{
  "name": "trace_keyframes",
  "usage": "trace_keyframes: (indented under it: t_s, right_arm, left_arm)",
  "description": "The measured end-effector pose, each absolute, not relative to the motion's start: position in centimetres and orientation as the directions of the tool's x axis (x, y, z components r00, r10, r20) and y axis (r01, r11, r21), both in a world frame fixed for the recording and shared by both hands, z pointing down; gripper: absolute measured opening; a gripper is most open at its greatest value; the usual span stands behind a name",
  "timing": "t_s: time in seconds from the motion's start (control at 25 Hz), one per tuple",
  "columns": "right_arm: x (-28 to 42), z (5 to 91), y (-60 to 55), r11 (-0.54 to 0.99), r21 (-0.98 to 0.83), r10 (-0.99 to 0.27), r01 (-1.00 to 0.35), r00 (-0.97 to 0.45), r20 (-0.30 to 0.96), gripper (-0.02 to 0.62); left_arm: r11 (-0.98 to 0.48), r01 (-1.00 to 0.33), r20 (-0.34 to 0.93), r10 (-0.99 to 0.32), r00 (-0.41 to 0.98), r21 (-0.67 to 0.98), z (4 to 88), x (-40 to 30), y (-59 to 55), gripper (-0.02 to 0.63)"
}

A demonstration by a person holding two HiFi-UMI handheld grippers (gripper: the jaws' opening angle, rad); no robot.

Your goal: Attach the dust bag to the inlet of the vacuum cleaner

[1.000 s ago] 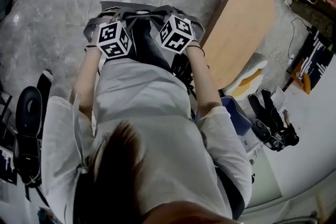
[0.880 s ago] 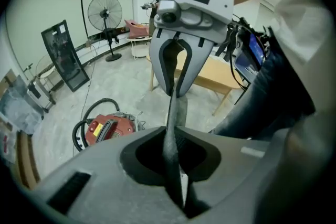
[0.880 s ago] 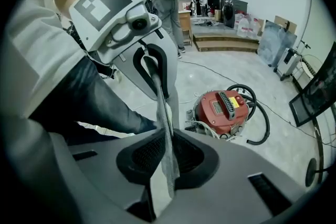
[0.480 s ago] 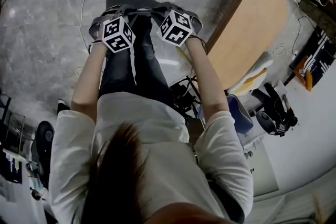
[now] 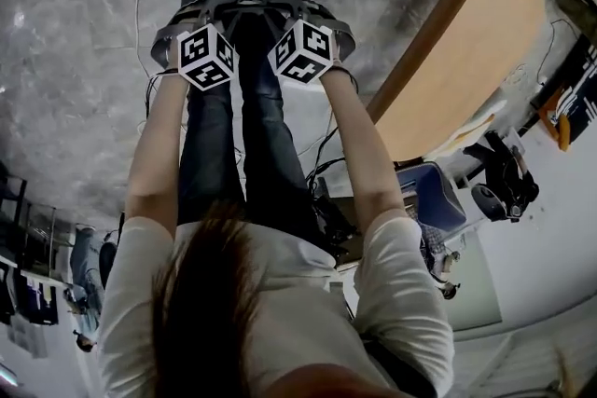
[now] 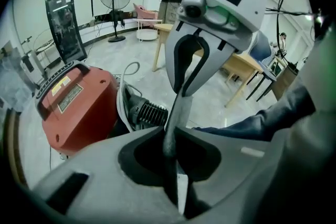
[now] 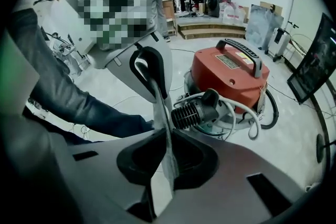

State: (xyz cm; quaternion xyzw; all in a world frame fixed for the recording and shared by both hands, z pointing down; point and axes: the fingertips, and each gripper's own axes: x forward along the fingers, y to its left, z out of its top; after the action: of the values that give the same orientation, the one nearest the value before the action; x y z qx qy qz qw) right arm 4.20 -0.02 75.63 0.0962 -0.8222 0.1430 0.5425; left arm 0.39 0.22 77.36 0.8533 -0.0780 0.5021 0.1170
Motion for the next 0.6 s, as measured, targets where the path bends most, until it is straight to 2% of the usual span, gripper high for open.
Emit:
trace_keyframes:
  t_s: [0.32, 0.6]
  right_arm:
    - [4.6, 78.9, 0.4, 0.934, -0.028, -0.112, -0.357, -0.365, 0.924, 0.034]
    - [4.9, 79.3, -0.2, 0.955, 0.058, -0.158, -0.292, -0.335, 0.929, 0.031]
  left_arm:
    - [-0.970, -0.237, 0.872, -0.069, 0.485, 0.055, 80.5, 0.7, 0.2, 0.043]
    - [-0.965, -0.262, 0.871, -0.114, 0.478, 0.017, 80.9, 1.0, -0.5, 0.043]
